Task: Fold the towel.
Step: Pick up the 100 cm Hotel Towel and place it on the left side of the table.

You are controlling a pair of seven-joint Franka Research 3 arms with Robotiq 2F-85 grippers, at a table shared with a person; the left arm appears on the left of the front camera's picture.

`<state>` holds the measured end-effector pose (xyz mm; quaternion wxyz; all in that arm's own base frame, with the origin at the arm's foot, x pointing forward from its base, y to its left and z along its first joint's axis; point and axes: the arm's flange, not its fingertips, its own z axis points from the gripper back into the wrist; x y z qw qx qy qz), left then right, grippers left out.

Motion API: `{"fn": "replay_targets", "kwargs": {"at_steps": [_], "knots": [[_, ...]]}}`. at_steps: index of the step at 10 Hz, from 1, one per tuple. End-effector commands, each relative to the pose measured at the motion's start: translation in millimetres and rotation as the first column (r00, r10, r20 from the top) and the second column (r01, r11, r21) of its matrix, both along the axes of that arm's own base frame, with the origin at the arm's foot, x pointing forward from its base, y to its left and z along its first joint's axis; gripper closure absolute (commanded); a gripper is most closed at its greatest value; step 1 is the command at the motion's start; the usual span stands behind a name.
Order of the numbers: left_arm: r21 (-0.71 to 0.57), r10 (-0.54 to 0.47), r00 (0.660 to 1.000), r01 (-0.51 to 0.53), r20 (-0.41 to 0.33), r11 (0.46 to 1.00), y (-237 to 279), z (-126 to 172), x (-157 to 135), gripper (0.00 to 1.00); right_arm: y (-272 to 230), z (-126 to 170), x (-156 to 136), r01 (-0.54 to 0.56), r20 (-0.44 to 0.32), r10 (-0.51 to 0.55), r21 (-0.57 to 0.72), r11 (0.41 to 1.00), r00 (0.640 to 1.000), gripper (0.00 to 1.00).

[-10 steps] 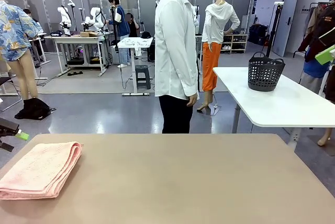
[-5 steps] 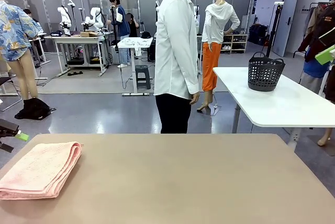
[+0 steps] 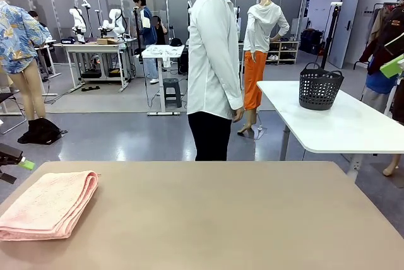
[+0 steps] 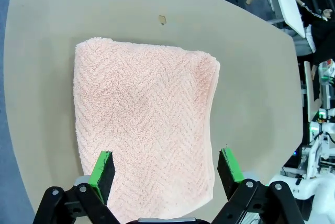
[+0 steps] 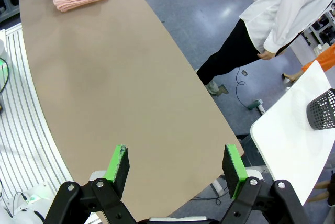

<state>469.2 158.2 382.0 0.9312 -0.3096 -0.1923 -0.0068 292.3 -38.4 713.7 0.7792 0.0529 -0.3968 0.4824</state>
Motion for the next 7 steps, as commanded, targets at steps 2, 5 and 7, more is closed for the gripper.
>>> {"fn": "replay_targets", "kwargs": {"at_steps": [2, 5, 7], "knots": [[0.005, 0.002, 1.000, -0.002, 0.002, 1.000, 1.7, 0.8, 4.2, 0.00, 0.5, 2.1, 1.0, -0.001, -0.007, 0.001, -0.003, 1.000, 1.000, 0.09], [0.005, 0.002, 1.000, -0.002, 0.002, 1.000, 1.7, 0.8, 4.2, 0.00, 0.5, 2.1, 1.0, -0.001, -0.007, 0.001, -0.003, 1.000, 1.000, 0.09], [0.005, 0.002, 1.000, -0.002, 0.002, 1.000, 1.7, 0.8, 4.2, 0.00, 0.5, 2.1, 1.0, -0.001, -0.007, 0.001, -0.003, 1.000, 1.000, 0.09]]}}
